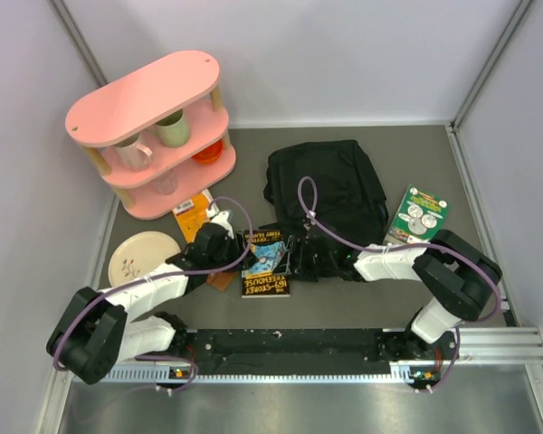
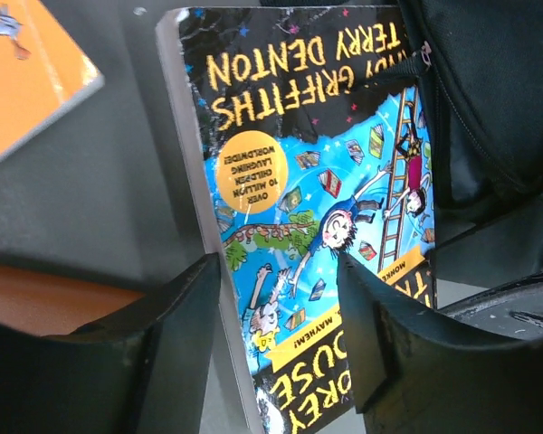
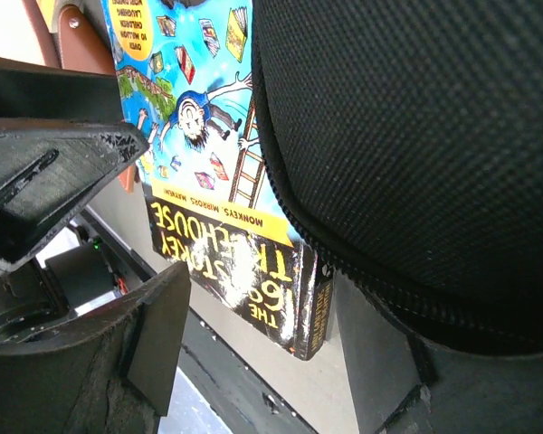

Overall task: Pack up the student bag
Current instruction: Pick up the book from the center of the board.

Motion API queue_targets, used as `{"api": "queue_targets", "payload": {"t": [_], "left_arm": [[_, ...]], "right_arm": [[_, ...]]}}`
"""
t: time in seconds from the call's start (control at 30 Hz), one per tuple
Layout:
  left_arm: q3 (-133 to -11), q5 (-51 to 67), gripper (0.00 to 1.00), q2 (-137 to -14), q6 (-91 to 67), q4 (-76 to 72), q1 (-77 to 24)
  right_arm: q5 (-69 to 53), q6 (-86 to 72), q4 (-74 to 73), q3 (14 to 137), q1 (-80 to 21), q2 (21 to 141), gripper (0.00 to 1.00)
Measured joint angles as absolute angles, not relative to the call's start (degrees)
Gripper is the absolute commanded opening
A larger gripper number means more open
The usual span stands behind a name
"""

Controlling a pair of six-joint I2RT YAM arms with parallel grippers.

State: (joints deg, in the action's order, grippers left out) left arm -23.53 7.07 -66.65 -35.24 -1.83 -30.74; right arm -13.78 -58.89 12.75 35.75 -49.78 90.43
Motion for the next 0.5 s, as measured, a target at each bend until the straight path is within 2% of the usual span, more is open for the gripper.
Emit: {"api": "queue_targets", "payload": {"t": [0.03, 0.07, 0.5], "left_arm": [[-23.2, 7.0, 0.45, -66.3, -35.2, -2.0, -30.7], [-22.9, 6.5, 0.45, -65.9, -35.4, -2.3, -30.5], [-22.1, 6.3, 0.45, -61.8, -37.5, -4.6, -29.9]], "right_arm": [[-14.1, -59.2, 13.1, 36.1, -49.8, 91.0, 0.63], [-14.4, -59.5, 13.7, 36.2, -49.8, 91.5, 0.63], [-16.0, -60.7, 16.4, 36.5, -49.7, 93.3, 0.63]]}}
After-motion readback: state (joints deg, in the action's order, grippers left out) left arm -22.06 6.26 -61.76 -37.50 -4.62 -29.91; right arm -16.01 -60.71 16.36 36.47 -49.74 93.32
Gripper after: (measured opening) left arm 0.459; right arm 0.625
